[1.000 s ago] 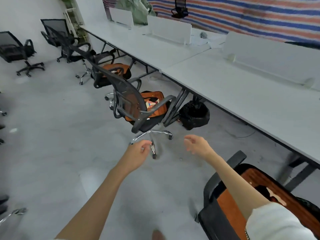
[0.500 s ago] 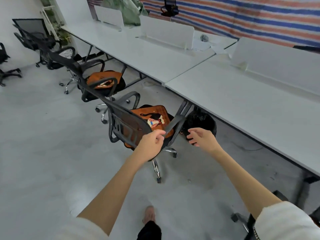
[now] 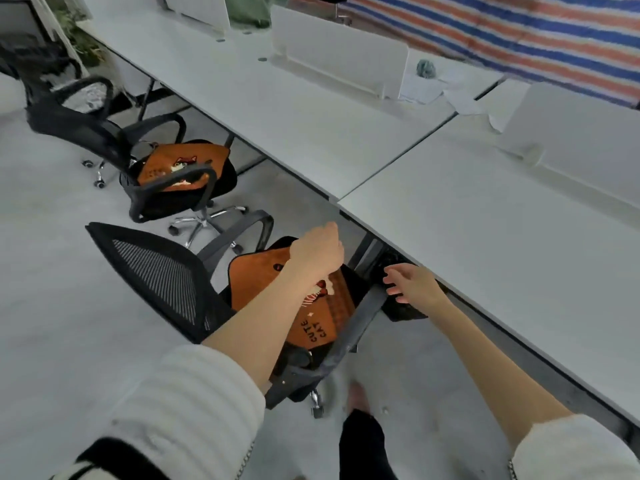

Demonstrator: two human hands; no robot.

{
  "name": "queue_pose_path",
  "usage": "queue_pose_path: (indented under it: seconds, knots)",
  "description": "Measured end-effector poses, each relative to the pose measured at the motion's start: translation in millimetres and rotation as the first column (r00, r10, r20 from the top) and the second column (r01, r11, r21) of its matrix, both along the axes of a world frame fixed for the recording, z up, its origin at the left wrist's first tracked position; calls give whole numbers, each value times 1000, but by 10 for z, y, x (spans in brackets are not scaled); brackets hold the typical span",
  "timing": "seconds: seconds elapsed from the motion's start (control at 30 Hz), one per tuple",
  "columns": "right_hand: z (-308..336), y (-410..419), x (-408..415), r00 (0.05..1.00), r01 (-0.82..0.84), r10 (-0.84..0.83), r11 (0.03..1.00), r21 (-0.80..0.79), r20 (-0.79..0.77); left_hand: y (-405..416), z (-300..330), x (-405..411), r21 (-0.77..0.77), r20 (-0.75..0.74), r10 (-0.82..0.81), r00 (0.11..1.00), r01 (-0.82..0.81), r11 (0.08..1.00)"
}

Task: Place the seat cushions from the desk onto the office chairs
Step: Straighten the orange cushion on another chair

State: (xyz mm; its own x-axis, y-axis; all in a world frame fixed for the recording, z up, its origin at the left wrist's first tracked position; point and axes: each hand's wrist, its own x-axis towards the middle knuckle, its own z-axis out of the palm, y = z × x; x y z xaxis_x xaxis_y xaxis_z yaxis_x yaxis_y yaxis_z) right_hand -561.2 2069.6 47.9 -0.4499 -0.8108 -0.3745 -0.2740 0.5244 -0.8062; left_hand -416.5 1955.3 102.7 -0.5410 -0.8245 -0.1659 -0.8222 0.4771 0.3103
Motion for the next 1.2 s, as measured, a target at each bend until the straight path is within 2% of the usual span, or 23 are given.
queue_pose_path:
  seconds: [0.2,0.33,0.43,0.57,0.67,0.8,0.9,1.0,1.03,1.07,1.17,1.2]
  knots:
    - [-583,-1347,-359,979,-168,151,978,121,140,-1044,-754,-200,78,-7,237,971,-236,969]
    - [-1017,-1946,-420,953,-289,256,929,230,160,-1337,-1245,-103,185,-14,414,910,-405,896]
    - [-1411,-2351,-424,934,-350,301,878,327,192,-1572,-1734,17,236,36,541,840,-534,812]
    - [-1901,-2740,-411,920,-388,372,813,435,126,-1723,-2422,204,259,117,653,749,-657,708]
    - [-2330,-2914,-439,949,-311,289,812,494,123,-1777,-2879,304,237,167,684,710,-702,671]
    - [-3032,-3003,-442,986,-142,165,780,610,19,-1916,-3597,491,302,261,769,584,-806,509]
    - [-3302,-2912,-502,994,-62,104,743,666,-24,-2003,-3826,665,292,279,812,514,-850,438]
    - [-3607,-2887,-445,983,-19,137,739,674,-123,-2035,-4156,932,285,346,892,292,-938,197]
    - [-3679,-2894,-442,979,4,134,749,663,-157,-2022,-4222,983,280,364,898,247,-949,148]
    - [-3749,-2911,-437,977,31,114,758,652,-180,-1997,-4283,1031,250,375,900,223,-959,133]
    - [-3807,-2972,-464,976,89,50,801,592,-213,-1944,-4276,1052,113,373,885,278,-961,254]
    - [-3796,-3006,-437,976,86,49,812,577,-214,-1913,-4261,1043,107,369,884,287,-958,266]
